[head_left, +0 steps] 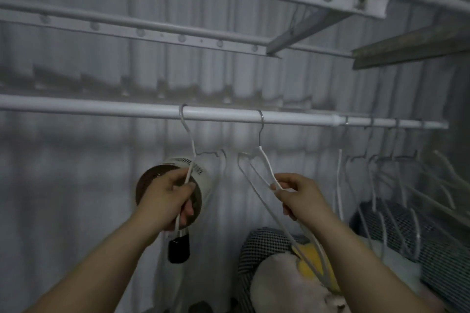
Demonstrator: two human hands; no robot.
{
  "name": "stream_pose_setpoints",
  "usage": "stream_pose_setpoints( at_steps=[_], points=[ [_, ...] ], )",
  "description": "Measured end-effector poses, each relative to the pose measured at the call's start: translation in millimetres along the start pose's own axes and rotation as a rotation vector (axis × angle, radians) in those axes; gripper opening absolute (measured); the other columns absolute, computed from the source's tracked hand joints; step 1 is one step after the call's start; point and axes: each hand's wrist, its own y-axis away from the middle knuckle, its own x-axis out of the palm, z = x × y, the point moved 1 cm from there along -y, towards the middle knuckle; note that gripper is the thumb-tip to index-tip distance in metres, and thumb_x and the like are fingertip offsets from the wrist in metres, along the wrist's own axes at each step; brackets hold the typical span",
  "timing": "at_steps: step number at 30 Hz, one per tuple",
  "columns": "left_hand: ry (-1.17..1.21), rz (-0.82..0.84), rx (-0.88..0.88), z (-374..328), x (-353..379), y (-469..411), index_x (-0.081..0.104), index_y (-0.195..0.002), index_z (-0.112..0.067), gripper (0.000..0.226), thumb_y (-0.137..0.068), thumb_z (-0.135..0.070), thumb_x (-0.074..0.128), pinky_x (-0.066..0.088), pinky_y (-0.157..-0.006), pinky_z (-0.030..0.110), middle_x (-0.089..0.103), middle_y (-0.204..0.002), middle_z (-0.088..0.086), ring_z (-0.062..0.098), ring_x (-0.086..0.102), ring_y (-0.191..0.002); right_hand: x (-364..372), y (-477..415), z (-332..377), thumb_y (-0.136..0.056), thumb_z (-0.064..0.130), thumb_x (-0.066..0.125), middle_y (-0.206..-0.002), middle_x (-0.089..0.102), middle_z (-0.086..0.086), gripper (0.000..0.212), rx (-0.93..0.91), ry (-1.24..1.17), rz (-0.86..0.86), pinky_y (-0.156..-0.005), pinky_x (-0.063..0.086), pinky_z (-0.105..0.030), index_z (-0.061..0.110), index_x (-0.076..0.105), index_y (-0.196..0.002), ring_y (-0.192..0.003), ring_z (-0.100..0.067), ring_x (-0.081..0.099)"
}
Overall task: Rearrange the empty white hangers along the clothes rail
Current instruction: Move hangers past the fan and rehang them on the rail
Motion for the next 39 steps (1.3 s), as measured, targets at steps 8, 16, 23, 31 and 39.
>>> stream_pose_setpoints(
  at_steps=[8,16,23,31,39],
  points=[
    [0.050,0.087,0.002,-3.9,70.2,-13.7,0.049,-0.111,-0.021,0.026,-0.091,-0.004,0.047,0.032,-0.033,0.015,0.049,-0.027,0.001,0.007,0.040,-0.022,-52.7,-5.1,-18.7,-0.091,0.003,0.051,-0.089,0.054,-0.008,0.028,0.043,0.009,-0.107,-0.030,0.031,-0.008,0.003,0.057,-0.118,-0.029,0.003,0.046],
    [0.057,0.146,0.005,-8.6,100.2,-18.8,0.048,-0.125,-0.007,0.034,-0.091,-0.004,0.046,0.028,-0.027,0.010,0.049,-0.026,0.001,0.006,0.038,-0.019,-71.0,-16.1,-29.6,-0.092,0.007,0.051,-0.078,0.054,-0.001,0.028,0.088,0.040,-0.149,-0.029,0.030,-0.010,0.003,0.056,-0.119,-0.026,0.002,0.044],
    [0.072,0.144,0.000,-9.5,114.8,-21.4,0.048,-0.125,-0.008,0.035,-0.090,-0.004,0.047,0.028,-0.027,0.009,0.050,-0.027,0.000,0.005,0.039,-0.019,-74.6,-23.0,-33.6,-0.091,0.003,0.050,-0.078,0.052,-0.002,0.031,0.094,0.014,-0.174,-0.029,0.030,-0.007,-0.001,0.055,-0.122,-0.029,0.009,0.046],
    [0.120,0.187,-0.031,-5.5,129.7,-21.7,0.043,-0.128,-0.014,0.039,-0.090,-0.006,0.048,0.033,-0.030,0.011,0.058,-0.034,0.001,0.009,0.048,-0.024,-80.5,-26.8,-38.5,-0.091,0.002,0.050,-0.074,0.049,0.003,0.029,0.076,0.021,-0.149,-0.029,0.031,-0.007,0.000,0.055,-0.120,-0.029,0.008,0.045],
    [0.122,0.089,0.042,4.7,128.8,-5.5,0.053,-0.112,-0.012,0.022,-0.094,-0.020,0.043,0.040,-0.036,0.014,0.062,-0.067,0.002,0.003,0.055,-0.037,-79.6,-17.3,-27.8,-0.089,0.017,0.055,-0.131,0.051,-0.007,0.042,-0.117,0.356,-0.263,-0.089,0.032,-0.014,0.011,0.048,-0.130,-0.111,-0.017,0.048]
  ],
)
